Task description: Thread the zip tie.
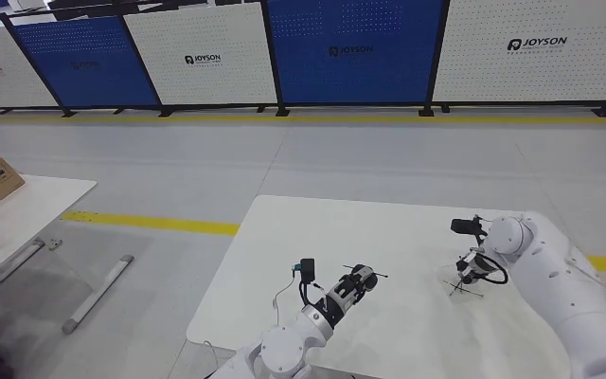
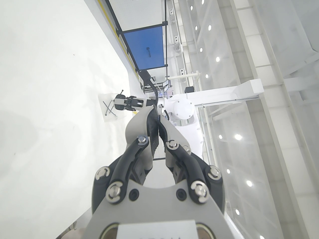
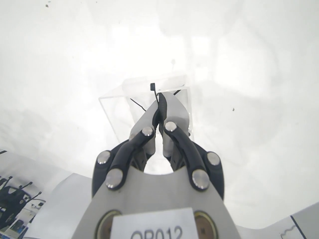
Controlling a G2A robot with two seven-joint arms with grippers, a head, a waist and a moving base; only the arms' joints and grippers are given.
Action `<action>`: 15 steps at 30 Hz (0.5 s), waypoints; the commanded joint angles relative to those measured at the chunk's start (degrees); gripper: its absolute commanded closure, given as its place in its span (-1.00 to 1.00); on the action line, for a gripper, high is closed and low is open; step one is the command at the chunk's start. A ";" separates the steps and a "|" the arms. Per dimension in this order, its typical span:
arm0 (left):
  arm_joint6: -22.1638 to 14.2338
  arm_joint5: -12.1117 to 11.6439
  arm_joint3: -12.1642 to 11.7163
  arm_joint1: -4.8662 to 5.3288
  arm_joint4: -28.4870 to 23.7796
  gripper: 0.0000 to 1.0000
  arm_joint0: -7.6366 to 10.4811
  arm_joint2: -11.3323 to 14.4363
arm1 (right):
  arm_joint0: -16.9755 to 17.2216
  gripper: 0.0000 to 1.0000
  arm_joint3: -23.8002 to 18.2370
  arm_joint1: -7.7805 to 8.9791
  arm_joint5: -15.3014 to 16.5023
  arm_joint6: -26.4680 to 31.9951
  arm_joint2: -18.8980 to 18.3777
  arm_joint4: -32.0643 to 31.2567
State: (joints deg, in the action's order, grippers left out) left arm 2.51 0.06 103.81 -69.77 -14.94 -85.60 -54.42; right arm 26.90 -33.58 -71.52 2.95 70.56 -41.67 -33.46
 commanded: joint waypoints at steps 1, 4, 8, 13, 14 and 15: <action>0.00 0.00 0.00 0.00 0.00 1.00 0.00 0.00 | 2.02 1.00 -4.22 1.70 -0.12 -0.52 -2.10 -0.46; 0.00 0.00 0.00 0.00 0.00 1.00 0.00 0.00 | 5.84 1.00 -11.60 4.41 -0.78 -0.67 -5.78 -1.71; 0.00 0.00 0.00 0.00 0.00 1.00 0.00 0.00 | 12.53 1.00 -23.15 8.09 -2.69 0.03 -12.00 -3.94; 0.00 0.00 0.00 0.00 0.00 1.00 0.00 0.00 | 19.62 1.00 -33.85 11.20 -3.10 1.95 -18.74 -5.45; 0.00 0.00 0.00 0.00 0.00 1.00 0.00 0.00 | 19.62 1.00 -33.85 11.20 -3.10 1.95 -18.74 -5.45; 0.00 0.00 0.00 0.00 0.00 1.00 0.00 0.00 | 19.62 1.00 -33.85 11.20 -3.10 1.95 -18.74 -5.45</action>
State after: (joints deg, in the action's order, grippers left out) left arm 2.51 0.06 103.81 -69.77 -14.94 -85.60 -54.42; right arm 46.93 -68.42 -60.26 -0.16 72.56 -60.70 -38.95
